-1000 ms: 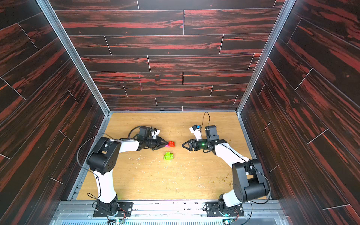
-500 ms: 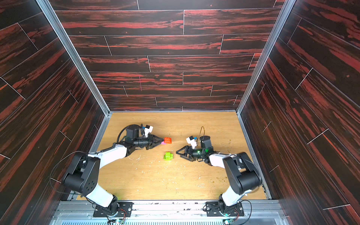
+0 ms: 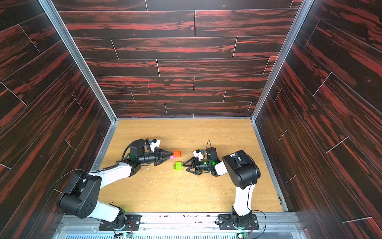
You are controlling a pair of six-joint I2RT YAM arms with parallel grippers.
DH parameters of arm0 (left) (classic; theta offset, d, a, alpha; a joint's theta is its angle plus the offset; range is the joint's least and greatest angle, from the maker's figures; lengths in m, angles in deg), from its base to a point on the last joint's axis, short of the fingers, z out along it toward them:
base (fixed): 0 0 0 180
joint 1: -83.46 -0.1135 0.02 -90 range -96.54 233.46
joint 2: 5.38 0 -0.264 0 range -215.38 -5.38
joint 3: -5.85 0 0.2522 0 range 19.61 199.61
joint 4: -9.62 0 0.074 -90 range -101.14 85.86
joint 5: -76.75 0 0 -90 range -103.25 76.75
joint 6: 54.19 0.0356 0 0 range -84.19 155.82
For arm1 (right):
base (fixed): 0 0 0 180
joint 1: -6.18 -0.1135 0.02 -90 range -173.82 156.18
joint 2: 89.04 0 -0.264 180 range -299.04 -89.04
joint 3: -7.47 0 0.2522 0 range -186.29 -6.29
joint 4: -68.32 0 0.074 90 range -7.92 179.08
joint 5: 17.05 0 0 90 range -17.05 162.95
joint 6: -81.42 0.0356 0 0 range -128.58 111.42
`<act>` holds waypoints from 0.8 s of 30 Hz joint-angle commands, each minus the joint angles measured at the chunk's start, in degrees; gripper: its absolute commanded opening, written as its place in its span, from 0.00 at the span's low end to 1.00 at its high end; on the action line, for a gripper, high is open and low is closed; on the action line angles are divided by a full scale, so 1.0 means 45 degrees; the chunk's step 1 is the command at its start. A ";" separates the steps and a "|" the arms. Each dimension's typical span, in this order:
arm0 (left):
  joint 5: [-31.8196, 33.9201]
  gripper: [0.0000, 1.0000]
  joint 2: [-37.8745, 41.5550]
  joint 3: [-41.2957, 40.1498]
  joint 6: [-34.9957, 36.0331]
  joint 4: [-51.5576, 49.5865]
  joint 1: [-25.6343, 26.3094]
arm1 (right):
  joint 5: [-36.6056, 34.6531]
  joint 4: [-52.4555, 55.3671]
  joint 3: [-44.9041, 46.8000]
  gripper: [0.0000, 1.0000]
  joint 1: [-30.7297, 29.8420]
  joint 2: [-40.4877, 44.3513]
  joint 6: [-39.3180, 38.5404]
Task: Assemble the letter s with lego
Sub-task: Assemble the lego brick with the lego brick.
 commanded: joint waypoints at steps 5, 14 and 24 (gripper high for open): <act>-0.0437 0.21 -0.0277 -0.0500 -0.0667 0.2079 0.0131 | 0.0544 -0.1752 -0.0427 0.70 -0.0154 -0.1362 0.1140; -0.1193 0.21 -0.0794 -0.0818 -0.0033 0.2207 0.0146 | 0.0779 -0.2385 -0.0718 0.70 -0.0154 -0.2051 0.1596; -0.1581 0.21 -0.1046 -0.0645 0.1151 0.0979 0.0131 | 0.0735 -0.1674 -0.1025 0.70 -0.0366 -0.2385 0.1116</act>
